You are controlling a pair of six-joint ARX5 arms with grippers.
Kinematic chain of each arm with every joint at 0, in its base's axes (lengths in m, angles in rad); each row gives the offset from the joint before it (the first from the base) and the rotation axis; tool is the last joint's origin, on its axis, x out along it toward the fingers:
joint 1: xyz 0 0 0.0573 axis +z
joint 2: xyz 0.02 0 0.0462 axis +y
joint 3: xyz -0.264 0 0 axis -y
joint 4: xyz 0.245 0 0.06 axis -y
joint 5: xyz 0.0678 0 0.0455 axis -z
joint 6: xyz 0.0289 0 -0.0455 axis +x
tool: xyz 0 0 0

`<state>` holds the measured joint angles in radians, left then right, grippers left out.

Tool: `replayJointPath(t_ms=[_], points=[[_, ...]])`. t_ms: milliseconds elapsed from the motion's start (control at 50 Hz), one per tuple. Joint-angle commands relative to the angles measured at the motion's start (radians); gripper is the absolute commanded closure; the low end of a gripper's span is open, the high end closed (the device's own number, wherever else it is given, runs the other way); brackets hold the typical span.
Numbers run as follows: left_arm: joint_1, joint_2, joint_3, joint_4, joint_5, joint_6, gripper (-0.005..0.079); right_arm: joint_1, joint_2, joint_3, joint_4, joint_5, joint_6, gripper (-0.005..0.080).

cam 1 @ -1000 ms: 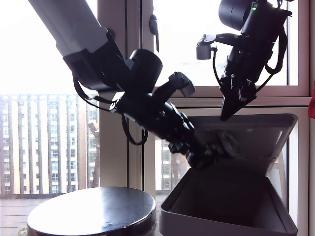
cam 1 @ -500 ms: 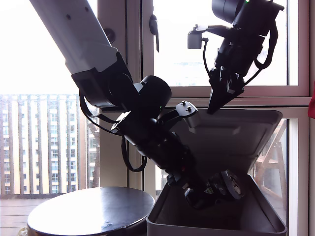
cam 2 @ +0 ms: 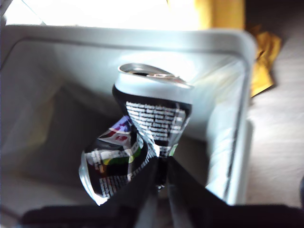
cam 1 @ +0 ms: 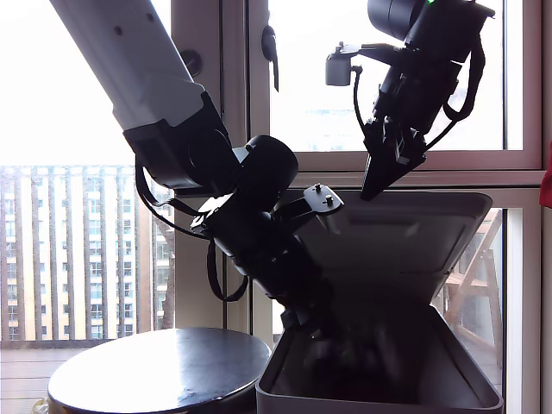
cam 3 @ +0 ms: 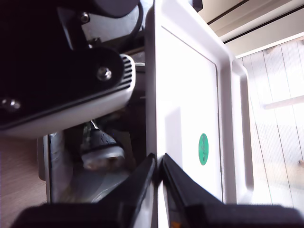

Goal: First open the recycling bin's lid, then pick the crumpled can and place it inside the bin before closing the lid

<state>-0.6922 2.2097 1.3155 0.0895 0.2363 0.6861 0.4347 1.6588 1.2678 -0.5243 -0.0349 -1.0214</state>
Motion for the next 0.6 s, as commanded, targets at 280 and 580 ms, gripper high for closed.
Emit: replayJointPath(t_ms=[280, 580], points=[[-0.002, 0.002, -0.004, -0.078, -0.035, -0.033, 0.0533, 0.004, -0.028, 0.011, 0.001, 0.002, 0.002, 0.0765], [-0.002, -0.052, -0.004, -0.238, -0.04, -0.031, 0.0762, 0.003, -0.028, 0.011, 0.003, 0.004, 0.001, 0.0765]])
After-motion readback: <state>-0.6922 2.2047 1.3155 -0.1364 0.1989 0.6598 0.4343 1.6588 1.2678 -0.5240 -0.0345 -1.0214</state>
